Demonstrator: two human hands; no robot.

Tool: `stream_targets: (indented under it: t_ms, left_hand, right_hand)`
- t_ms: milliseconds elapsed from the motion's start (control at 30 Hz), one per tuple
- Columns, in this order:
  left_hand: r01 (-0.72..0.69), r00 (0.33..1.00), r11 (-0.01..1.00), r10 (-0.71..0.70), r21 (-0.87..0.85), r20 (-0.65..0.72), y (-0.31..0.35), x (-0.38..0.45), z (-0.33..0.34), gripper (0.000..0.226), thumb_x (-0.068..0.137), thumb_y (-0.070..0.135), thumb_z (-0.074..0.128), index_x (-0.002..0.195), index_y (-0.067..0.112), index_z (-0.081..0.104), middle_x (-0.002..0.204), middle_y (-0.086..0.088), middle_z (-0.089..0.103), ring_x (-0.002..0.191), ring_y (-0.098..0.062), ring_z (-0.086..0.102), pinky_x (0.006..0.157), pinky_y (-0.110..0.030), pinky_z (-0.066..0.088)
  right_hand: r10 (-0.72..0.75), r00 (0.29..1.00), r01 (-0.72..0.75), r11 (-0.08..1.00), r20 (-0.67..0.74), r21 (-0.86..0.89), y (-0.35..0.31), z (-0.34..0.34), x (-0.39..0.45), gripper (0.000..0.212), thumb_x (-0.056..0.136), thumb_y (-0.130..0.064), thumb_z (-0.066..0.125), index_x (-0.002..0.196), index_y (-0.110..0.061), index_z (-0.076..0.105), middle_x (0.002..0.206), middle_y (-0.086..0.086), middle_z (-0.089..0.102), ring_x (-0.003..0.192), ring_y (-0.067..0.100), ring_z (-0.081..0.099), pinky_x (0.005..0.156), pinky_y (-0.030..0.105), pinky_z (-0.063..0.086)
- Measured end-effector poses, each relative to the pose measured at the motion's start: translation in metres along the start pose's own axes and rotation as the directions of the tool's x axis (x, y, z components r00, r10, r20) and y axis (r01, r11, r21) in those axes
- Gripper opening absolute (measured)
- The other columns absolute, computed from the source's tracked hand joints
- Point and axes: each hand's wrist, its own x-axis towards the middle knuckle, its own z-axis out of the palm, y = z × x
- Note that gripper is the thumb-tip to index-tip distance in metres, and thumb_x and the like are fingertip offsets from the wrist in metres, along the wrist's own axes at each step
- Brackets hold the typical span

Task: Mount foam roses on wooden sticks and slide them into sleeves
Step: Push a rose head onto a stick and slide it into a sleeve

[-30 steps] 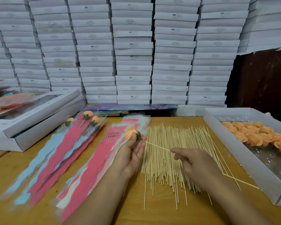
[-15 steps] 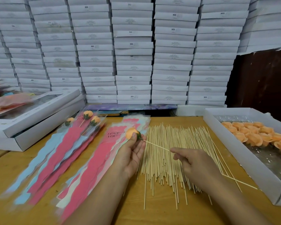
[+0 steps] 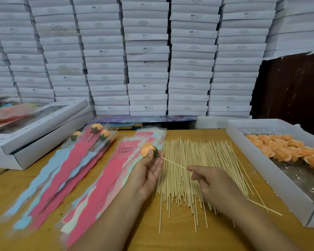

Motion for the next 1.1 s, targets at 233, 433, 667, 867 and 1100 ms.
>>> stream_targets:
  t_ms: [233, 433, 667, 867, 1100]
  left_hand:
    - [-0.024, 1.000, 0.999, 0.024, -0.027, 0.000, 0.003, 0.000, 0.001, 0.013, 0.096, 0.009, 0.060, 0.099, -0.003, 0.066, 0.087, -0.020, 0.075, 0.072, -0.019, 0.076, 0.070, -0.028, 0.062]
    - [-0.028, 1.000, 1.000, 0.028, -0.012, 0.013, 0.001, -0.002, 0.000, 0.014, 0.097, 0.008, 0.058, 0.105, -0.002, 0.065, 0.088, -0.019, 0.075, 0.074, -0.018, 0.076, 0.068, -0.026, 0.063]
    - [-0.029, 0.999, 1.000, 0.029, -0.002, 0.020, -0.001, -0.003, 0.000, 0.015, 0.096, 0.007, 0.059, 0.106, -0.003, 0.064, 0.089, -0.019, 0.075, 0.075, -0.019, 0.076, 0.064, -0.026, 0.063]
    - [-0.045, 0.998, 0.999, 0.044, 0.004, 0.039, -0.002, -0.001, 0.002, 0.014, 0.096, 0.010, 0.059, 0.104, 0.000, 0.066, 0.090, -0.017, 0.076, 0.079, -0.019, 0.076, 0.074, -0.028, 0.062]
    - [-0.023, 1.000, 0.963, 0.020, 0.267, 0.016, -0.003, -0.009, 0.021, 0.034, 0.092, 0.019, 0.069, 0.121, 0.002, 0.061, 0.106, -0.013, 0.077, 0.089, -0.021, 0.076, 0.061, -0.023, 0.060]
  right_hand:
    - [0.066, 0.995, -0.070, 0.997, -0.081, -0.042, 0.001, -0.005, -0.004, 0.017, 0.091, -0.034, 0.068, 0.088, -0.047, 0.057, 0.087, -0.027, 0.059, 0.072, -0.009, 0.052, 0.060, 0.009, 0.033]
    - [0.056, 0.993, -0.060, 0.998, -0.104, -0.035, 0.001, -0.008, -0.007, 0.015, 0.093, -0.031, 0.066, 0.078, -0.032, 0.069, 0.067, -0.017, 0.061, 0.069, -0.003, 0.058, 0.053, 0.013, 0.034]
    - [0.040, 0.998, -0.050, 0.979, -0.054, -0.196, 0.002, -0.009, -0.009, 0.024, 0.103, -0.032, 0.046, 0.087, -0.025, 0.062, 0.073, -0.011, 0.061, 0.065, 0.003, 0.055, 0.053, 0.014, 0.034]
    - [0.062, 0.997, -0.069, 0.979, -0.045, -0.191, -0.001, -0.011, -0.009, 0.029, 0.104, -0.033, 0.042, 0.084, -0.024, 0.061, 0.073, -0.007, 0.065, 0.064, 0.007, 0.058, 0.057, 0.024, 0.043]
    - [0.118, 0.967, -0.075, 0.980, -0.228, 0.187, 0.001, -0.024, -0.007, 0.032, 0.096, -0.027, 0.057, 0.066, -0.026, 0.066, 0.061, -0.005, 0.066, 0.053, 0.006, 0.057, 0.048, 0.024, 0.042]
